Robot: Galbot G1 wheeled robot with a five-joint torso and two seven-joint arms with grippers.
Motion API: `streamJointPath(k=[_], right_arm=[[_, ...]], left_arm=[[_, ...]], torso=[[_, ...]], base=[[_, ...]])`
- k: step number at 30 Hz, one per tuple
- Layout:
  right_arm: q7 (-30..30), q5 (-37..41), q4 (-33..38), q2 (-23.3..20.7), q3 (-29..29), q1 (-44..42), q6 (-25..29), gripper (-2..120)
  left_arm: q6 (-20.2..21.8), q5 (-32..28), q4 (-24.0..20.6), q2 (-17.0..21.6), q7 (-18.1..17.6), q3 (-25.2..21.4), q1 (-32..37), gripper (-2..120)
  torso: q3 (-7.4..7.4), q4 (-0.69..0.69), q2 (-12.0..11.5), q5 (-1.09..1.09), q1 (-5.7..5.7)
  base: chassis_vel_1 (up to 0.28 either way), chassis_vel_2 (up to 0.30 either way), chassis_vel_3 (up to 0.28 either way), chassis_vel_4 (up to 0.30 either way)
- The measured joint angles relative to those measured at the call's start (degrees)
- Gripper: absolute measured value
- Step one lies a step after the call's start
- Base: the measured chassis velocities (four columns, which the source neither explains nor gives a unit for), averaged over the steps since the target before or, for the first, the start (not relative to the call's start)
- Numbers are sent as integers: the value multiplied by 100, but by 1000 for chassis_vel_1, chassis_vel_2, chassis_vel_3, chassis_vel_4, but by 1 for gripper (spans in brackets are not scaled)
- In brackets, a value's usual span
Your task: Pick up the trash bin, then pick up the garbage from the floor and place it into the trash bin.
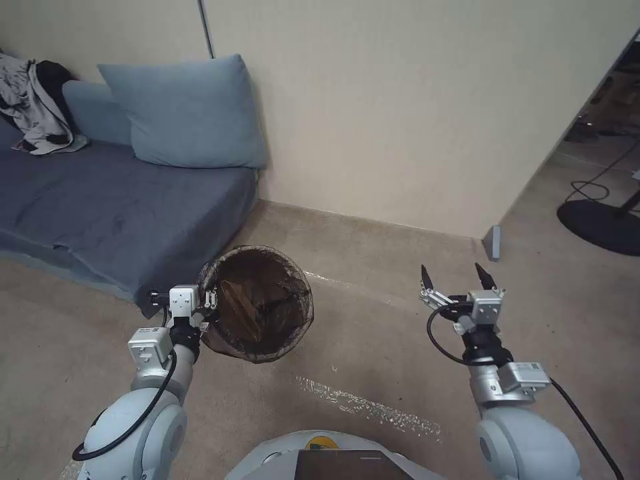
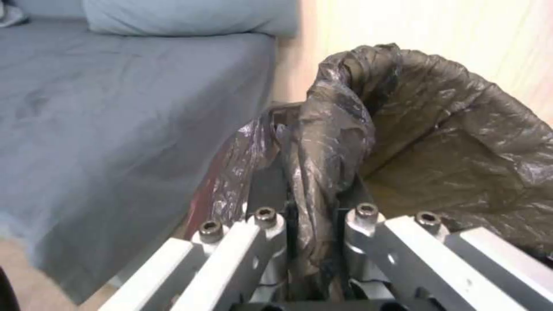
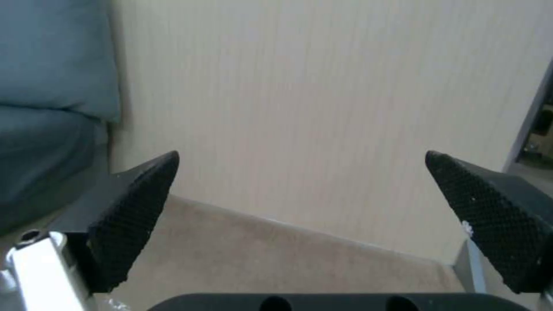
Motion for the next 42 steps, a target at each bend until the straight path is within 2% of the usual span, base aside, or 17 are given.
streamJointPath(k=[12,42], right_arm=[[62,-31,15,68,66,-509,556,100],[46,73,-66,8,76,-571,554,100]], left_arm=[[13,20,-63,-24,11,-13,162,7],[-6,48,-63,-115,15,-42,443,7]], torso=[[0,0,0,0,0],[0,0,0,0,0]], base=[[69,72,73,69],[83,87,84,90]])
